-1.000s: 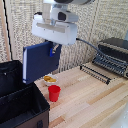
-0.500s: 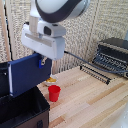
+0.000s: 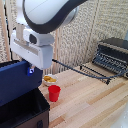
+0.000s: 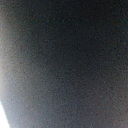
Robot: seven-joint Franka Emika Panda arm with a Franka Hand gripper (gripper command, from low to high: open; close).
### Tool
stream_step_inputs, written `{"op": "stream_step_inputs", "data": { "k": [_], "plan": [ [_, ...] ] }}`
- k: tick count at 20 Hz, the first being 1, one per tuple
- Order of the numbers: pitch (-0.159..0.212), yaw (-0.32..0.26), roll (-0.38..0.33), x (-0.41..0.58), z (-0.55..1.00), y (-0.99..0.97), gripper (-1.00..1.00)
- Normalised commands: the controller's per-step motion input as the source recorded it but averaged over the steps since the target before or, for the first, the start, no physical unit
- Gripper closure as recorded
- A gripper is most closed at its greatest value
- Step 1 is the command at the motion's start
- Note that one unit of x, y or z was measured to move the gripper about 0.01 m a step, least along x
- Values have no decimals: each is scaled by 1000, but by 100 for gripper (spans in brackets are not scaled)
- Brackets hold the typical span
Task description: Please shift your gripper toward the book. Carefully hold the book with your gripper. Gently transport the book using your gripper to the caddy's front section. Safely let the book go into the caddy's front area.
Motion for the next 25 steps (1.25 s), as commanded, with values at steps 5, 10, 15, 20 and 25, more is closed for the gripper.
{"op": "stream_step_inputs", "data": {
  "k": [5,10,15,20,25],
  "plan": [
    [85,-42,-69,270,74,515,100],
    [-2,-5,0,202,-159,46,100],
    [-3,-9,0,93,-21,0,-100],
    [0,-16,22,25,101,-153,-100],
    [33,11,86,81,193,-332,-100]
  ]
}}
